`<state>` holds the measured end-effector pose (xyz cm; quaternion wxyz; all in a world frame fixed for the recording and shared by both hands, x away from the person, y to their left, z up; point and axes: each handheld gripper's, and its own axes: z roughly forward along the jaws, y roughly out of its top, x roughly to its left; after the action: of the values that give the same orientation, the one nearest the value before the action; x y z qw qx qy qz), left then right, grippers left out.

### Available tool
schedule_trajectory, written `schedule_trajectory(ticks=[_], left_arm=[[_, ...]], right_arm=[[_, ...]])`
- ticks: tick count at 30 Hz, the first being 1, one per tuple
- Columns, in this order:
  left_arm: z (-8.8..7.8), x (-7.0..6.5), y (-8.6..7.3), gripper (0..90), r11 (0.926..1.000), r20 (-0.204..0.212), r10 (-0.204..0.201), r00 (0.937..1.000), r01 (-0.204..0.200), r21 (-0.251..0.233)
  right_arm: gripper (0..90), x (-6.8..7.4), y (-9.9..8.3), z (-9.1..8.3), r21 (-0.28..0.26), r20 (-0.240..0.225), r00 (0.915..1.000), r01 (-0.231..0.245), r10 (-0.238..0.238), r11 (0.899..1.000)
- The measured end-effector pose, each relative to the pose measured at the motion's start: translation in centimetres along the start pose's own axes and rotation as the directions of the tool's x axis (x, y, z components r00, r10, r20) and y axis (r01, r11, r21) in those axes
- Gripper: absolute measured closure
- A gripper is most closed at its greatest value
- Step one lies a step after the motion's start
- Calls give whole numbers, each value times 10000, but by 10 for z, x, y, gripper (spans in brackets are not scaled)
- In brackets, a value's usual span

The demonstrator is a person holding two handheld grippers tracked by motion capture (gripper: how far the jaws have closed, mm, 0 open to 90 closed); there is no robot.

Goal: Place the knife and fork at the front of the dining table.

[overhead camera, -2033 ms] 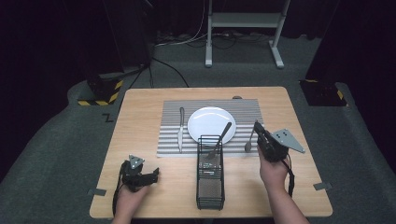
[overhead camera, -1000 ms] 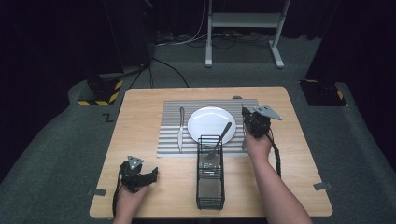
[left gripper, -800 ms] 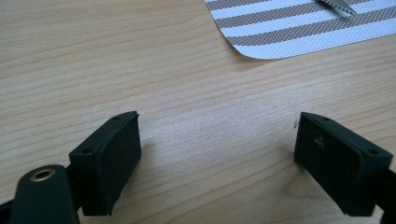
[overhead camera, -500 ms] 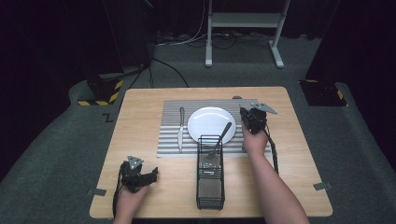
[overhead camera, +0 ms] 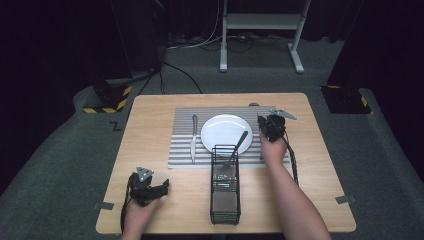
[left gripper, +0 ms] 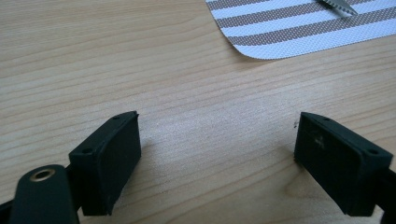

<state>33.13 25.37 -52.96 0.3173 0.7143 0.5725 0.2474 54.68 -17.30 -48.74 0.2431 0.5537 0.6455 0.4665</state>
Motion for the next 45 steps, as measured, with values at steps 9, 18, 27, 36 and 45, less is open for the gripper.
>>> schedule_trajectory(ticks=[9, 18, 27, 36, 45], left_arm=[[0, 0, 0, 147, 10000, -2, 1, 10000, -1, -2], [0, 0, 0, 147, 10000, -3, -1, 10000, 1, -3], [0, 0, 0, 148, 10000, 9, -5, 10000, 5, -4], [0, 0, 0, 150, 10000, 1, -13, 10000, 13, -3], [0, 0, 0, 150, 10000, -21, -8, 10000, 8, -1]], right_arm=[[885, -4, -4, 8, 294, 62, 9998, -203, 201, 9994], [883, -5, -5, 12, 497, 121, 9996, -257, 251, 9984], [874, -6, -5, 13, 681, 222, 9996, -192, 177, 9975], [840, -10, -4, 8, 644, 306, 9994, -185, 166, 9978], [877, -9, -9, -14, 874, 380, 9971, 624, -660, 9942]])
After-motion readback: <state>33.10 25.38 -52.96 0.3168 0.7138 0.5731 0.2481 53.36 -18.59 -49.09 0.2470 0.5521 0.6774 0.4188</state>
